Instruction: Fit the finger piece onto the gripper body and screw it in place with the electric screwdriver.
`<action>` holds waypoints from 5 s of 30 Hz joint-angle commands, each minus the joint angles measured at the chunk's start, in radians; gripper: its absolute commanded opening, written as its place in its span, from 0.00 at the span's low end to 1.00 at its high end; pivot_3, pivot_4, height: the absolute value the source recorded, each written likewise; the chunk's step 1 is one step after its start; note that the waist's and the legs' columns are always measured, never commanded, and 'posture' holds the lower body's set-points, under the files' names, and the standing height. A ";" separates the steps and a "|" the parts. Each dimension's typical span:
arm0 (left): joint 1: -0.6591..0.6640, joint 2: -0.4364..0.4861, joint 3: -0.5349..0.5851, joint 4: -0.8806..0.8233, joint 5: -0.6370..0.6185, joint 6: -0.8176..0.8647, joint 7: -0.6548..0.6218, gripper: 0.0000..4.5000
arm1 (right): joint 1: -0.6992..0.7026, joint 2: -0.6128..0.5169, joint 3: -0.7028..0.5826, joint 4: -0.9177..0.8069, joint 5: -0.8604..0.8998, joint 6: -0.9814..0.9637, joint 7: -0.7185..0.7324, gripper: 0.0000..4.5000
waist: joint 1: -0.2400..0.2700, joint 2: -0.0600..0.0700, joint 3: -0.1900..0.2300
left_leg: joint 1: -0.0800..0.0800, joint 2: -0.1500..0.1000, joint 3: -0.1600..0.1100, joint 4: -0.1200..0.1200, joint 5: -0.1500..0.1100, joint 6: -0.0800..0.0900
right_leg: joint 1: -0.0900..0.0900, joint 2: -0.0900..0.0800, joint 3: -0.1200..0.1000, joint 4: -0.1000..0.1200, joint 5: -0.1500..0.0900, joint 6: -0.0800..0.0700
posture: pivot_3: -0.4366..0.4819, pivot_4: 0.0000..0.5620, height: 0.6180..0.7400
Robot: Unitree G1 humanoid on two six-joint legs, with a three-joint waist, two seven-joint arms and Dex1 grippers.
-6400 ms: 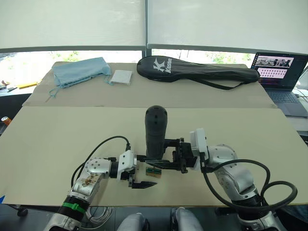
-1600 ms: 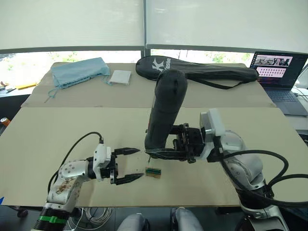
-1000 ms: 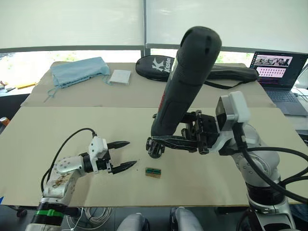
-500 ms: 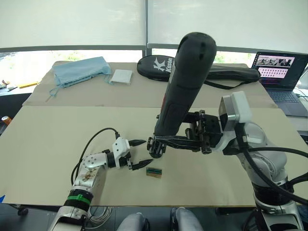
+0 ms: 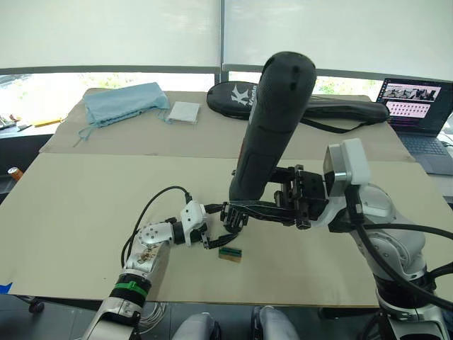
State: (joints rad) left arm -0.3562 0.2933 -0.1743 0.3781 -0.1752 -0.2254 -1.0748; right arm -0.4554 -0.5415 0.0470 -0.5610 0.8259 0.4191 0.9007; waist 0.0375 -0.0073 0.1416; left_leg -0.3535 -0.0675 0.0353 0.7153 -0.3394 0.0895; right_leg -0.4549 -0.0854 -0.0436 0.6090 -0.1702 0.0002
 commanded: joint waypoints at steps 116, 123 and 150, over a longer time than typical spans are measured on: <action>0.025 -0.027 -0.079 0.038 0.075 0.179 0.124 0.51 | -0.119 -0.009 -0.054 -0.013 0.114 0.111 -0.009 0.43 | 0.006 -0.001 -0.001 | 0.001 -0.003 -0.001 0.000 0.000 0.004 | 0.003 -0.005 0.000 -0.003 0.002 0.004 | 0.48 0.27 1.00; -0.038 0.026 -0.055 0.137 0.050 0.146 0.021 0.51 | -0.087 -0.045 -0.080 -0.025 0.129 0.113 0.002 0.43 | 0.000 -0.001 -0.001 | 0.001 -0.003 -0.001 0.000 0.001 0.004 | 0.003 -0.005 0.000 -0.002 0.002 0.004 | 0.48 0.27 1.00; 0.079 0.014 -0.074 -0.041 0.030 0.116 0.044 0.99 | -0.022 -0.085 -0.097 -0.056 0.123 0.108 -0.003 0.43 | -0.025 -0.003 -0.003 | 0.000 -0.003 0.000 -0.004 0.001 0.005 | -0.001 -0.005 0.001 -0.003 0.002 0.004 | 0.48 0.27 1.00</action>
State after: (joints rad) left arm -0.3226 0.3112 -0.1997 0.3205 -0.1859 -0.1516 -1.0371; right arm -0.4616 -0.6214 -0.0119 -0.5823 0.9256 0.5354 0.9022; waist 0.0123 -0.0106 0.1382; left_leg -0.3540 -0.0706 0.0352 0.7112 -0.3390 0.0946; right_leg -0.4559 -0.0902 -0.0426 0.6050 -0.1678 0.0042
